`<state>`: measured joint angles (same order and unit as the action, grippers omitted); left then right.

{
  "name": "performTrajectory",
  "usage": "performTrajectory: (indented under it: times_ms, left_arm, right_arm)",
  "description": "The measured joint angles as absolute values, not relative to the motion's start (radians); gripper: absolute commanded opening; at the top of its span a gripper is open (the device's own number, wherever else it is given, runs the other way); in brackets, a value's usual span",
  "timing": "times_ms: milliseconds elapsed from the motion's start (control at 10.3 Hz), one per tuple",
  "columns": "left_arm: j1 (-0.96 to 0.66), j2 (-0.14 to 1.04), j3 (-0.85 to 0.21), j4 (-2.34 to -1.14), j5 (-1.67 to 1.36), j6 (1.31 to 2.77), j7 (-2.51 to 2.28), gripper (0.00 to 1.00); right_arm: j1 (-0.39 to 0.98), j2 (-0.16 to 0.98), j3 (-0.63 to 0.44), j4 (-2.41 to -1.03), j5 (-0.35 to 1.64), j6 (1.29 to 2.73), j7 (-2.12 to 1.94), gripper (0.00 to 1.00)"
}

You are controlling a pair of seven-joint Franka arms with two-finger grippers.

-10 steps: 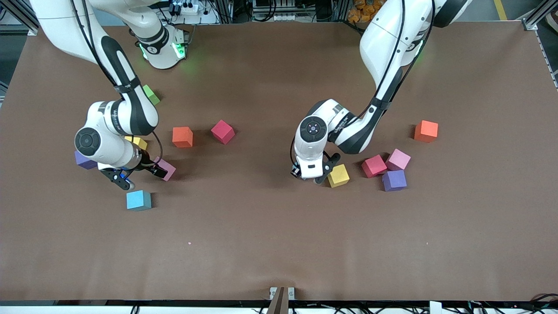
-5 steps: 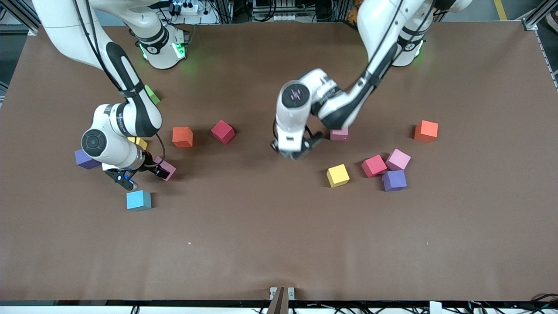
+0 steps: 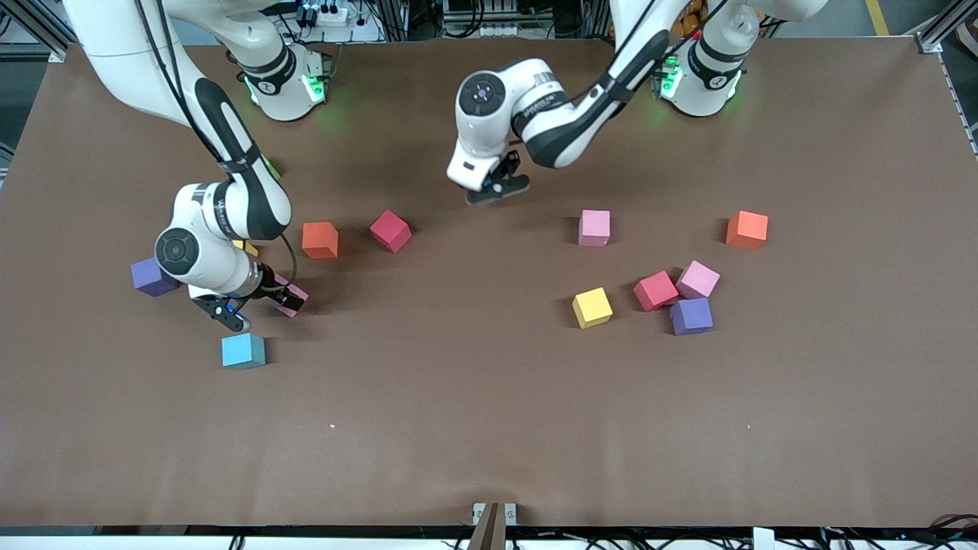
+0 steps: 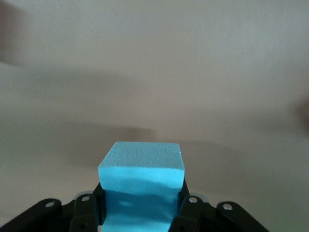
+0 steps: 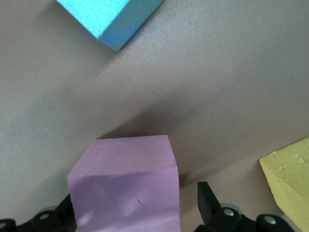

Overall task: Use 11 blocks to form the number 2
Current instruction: 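Carry the cyan block to the open table area and release it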

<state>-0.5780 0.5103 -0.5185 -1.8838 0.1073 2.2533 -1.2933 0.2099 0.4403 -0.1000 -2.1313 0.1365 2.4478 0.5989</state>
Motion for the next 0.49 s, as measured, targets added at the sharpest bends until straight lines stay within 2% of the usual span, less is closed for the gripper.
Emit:
performTrajectory:
  times_ms: [292, 390, 487]
  left_arm:
    - [-0.581, 0.510, -0.599, -1.937, 0.108, 2.254, -1.195, 0.00]
    - [-0.588, 0.510, -0.614, -1.956, 0.108, 2.260, -1.195, 0.00]
    - [-0.598, 0.510, -0.622, -1.976, 0.108, 2.282, -1.195, 0.00]
  right_arm:
    - [0.210, 0.442, -0.100, -2.132, 0.136, 2.450, 0.599, 1.00]
    - [0.210, 0.442, -0.100, -2.132, 0.136, 2.455, 0.599, 0.74]
    - [0.210, 0.443, -0.100, -2.133, 0.136, 2.464, 0.598, 0.40]
